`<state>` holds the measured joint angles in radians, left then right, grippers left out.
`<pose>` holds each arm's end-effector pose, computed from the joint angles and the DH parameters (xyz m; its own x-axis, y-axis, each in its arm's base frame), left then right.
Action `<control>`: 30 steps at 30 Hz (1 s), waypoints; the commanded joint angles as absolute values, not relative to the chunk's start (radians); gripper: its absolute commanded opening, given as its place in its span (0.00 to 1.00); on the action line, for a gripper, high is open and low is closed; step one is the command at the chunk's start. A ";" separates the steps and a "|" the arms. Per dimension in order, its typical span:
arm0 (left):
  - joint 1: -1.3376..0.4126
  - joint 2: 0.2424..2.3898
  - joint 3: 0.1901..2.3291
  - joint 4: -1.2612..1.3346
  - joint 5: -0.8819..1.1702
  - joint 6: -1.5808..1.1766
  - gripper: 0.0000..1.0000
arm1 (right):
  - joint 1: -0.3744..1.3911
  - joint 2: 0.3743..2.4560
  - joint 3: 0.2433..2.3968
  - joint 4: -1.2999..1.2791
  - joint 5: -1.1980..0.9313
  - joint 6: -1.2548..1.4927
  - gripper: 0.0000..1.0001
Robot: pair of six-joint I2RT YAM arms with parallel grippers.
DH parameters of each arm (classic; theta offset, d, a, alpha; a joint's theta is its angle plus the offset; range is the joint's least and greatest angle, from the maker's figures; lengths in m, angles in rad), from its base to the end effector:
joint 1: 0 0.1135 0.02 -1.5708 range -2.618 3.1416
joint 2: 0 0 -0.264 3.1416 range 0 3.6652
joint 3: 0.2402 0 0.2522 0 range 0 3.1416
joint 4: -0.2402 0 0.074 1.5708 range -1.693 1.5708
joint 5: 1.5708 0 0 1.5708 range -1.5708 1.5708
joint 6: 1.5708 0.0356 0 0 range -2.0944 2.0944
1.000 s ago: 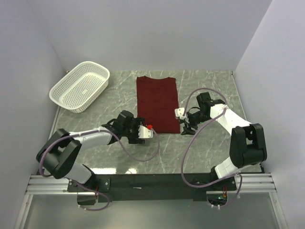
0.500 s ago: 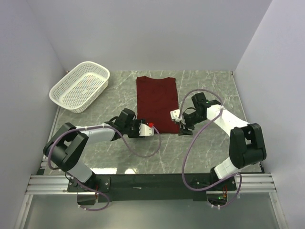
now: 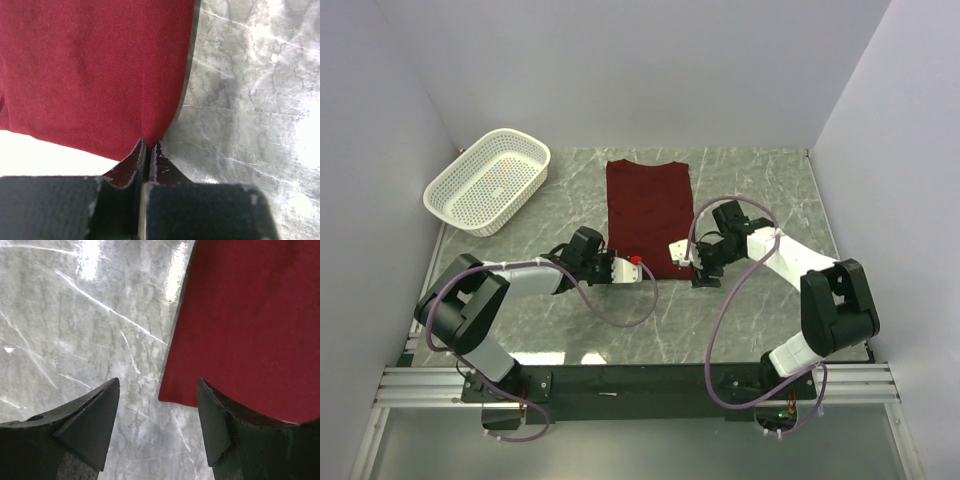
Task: Fold and stack the t-shirts
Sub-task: Fold the tshirt
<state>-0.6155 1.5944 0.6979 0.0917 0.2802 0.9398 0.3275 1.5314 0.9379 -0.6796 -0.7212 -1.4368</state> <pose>0.2401 -0.1819 0.1455 0.2273 0.7896 -0.5699 0.8948 0.0616 0.4422 0.2536 0.1110 0.1937 0.3002 -0.6841 -0.6648 -0.9539 -0.2181 -0.2064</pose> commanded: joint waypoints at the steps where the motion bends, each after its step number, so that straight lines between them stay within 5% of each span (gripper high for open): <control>1: -0.611 1.591 0.696 0.114 0.284 0.945 0.01 | 0.333 1.489 0.916 -0.647 -0.698 -1.445 0.70; 17: -0.611 1.543 0.698 0.089 0.308 0.937 0.01 | 0.420 1.577 0.914 -0.518 -0.532 -1.339 0.67; 30: -0.612 1.529 0.689 0.089 0.322 0.934 0.01 | 0.440 1.663 0.939 -0.474 -0.450 -1.273 0.56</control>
